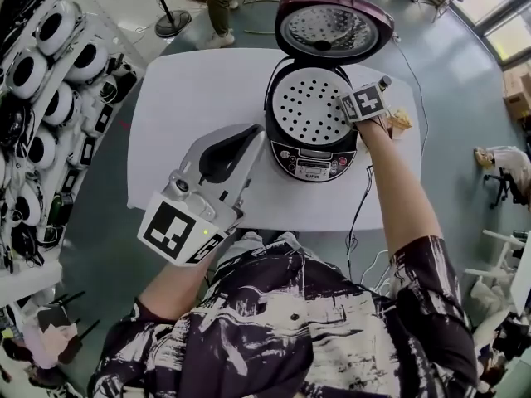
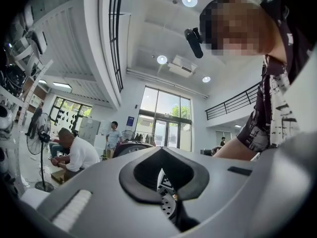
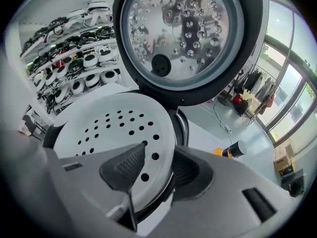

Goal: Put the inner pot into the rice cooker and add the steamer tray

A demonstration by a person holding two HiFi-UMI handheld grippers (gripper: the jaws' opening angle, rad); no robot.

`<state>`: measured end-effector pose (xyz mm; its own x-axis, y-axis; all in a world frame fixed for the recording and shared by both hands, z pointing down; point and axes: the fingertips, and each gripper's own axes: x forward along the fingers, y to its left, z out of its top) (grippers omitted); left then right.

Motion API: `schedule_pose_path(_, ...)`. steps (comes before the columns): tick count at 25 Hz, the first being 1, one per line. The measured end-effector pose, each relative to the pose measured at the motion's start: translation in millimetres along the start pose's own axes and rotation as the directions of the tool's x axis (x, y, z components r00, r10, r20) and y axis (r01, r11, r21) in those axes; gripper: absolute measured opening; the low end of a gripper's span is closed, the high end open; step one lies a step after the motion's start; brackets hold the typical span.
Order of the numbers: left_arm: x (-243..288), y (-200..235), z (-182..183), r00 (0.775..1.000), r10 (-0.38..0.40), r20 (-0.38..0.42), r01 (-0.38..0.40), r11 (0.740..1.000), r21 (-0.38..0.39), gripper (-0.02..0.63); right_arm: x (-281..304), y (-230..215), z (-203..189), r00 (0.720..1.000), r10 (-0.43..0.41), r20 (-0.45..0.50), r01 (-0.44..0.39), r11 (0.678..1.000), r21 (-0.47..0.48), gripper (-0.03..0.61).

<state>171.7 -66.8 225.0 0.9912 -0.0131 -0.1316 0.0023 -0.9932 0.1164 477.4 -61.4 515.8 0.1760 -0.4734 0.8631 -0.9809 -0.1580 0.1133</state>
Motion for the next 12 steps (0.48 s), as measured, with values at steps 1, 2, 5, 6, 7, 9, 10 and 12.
schedule_pose_path(1,2,-2,0,1.0,-0.006,0.0,0.006,1.0,0.001,0.005,-1,2,0,1.0,0.01,0.005,-0.01,1.0,-0.003,0.14)
schedule_pose_path(2,5,-5,1,1.0,-0.011,0.0,0.011,1.0,0.003,0.005,-2,3,-1,1.0,0.013,0.007,-0.013,1.0,-0.011,0.144)
schedule_pose_path(5,10,-11,5,1.0,-0.028,0.001,0.028,1.0,0.005,0.005,-9,-1,-2,1.0,0.005,0.027,-0.005,1.0,-0.009,0.211)
schedule_pose_path(6,12,-13,7,0.999,-0.034,0.001,0.034,0.999,0.006,0.005,-13,-4,-3,0.999,0.007,0.041,-0.008,1.0,0.009,0.234)
schedule_pose_path(7,13,-15,7,0.999,-0.038,0.001,0.038,0.999,0.007,0.005,-17,-6,-4,0.998,0.013,0.061,-0.015,0.999,0.034,0.244)
schedule_pose_path(9,17,-19,5,0.999,-0.044,-0.001,0.044,0.999,0.008,0.005,-28,-10,-4,0.991,0.029,0.129,-0.04,0.996,0.08,0.244)
schedule_pose_path(10,18,-21,4,0.999,-0.046,-0.003,0.046,0.999,0.008,0.005,-37,-10,-1,0.983,0.042,0.179,-0.059,0.994,0.095,0.244)
schedule_pose_path(12,22,-24,2,0.999,-0.051,-0.005,0.051,0.999,0.01,0.005,-65,-7,11,0.949,0.073,0.308,-0.111,0.988,0.107,0.244)
